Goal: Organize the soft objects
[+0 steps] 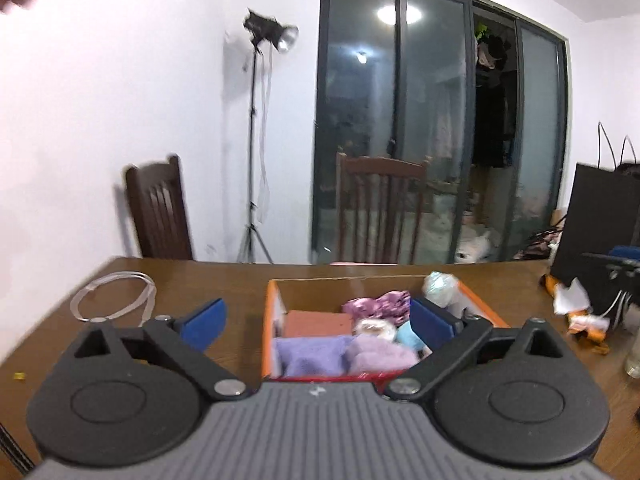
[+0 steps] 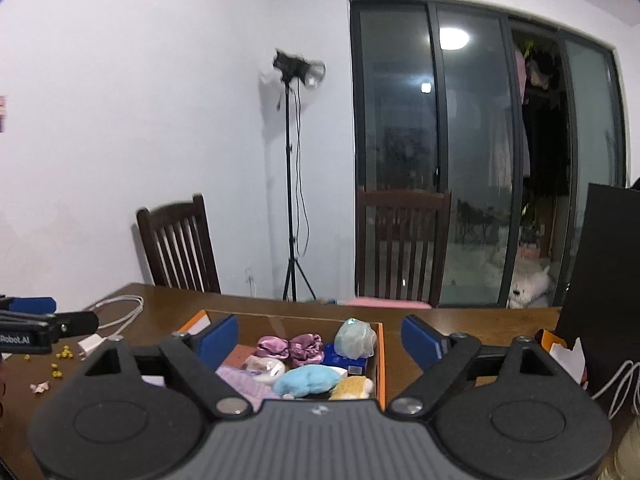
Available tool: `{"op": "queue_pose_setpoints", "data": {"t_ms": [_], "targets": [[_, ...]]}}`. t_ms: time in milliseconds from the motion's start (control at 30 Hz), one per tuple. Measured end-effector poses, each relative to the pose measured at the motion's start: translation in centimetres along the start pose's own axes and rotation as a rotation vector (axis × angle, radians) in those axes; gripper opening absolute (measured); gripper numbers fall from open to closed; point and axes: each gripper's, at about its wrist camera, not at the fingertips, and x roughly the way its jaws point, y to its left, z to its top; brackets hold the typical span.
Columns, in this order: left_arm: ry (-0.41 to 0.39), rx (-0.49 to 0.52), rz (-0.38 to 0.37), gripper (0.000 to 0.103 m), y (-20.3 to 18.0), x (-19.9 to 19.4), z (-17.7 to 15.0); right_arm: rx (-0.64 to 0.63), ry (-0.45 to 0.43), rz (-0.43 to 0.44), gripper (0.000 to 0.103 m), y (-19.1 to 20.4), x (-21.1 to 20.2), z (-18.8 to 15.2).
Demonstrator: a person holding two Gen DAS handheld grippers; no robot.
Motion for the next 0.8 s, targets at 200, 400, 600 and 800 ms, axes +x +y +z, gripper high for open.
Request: {"op": "queue_pose_setpoints", "data": {"t_ms": [200,400,600,800], "targets": [[-0.103,0.008,0.065,0.103,-0.9,-7.6,-5.4,-0.011,-0.022,-0.025,0.092,2.2,-6.0,-5.9],[-0.152,0.041,0.098,0.103,-2.5,-14.5,-11.8,-0.013,-0.011,-0.006,0.092,4.6,-12.0,-12.2],[-0.138,0.039,0.09,0.103,-3.3,-21.1,-17.1,-0.01,0.019,0.027,0.093,7.0,-18.0,-16.7],[-0.108,0.032,0.014,0.103,-3.7,-25.2,-19.8,0.029,0.039,0.038,0.093,9.0,-24.4,-21.5]]}}
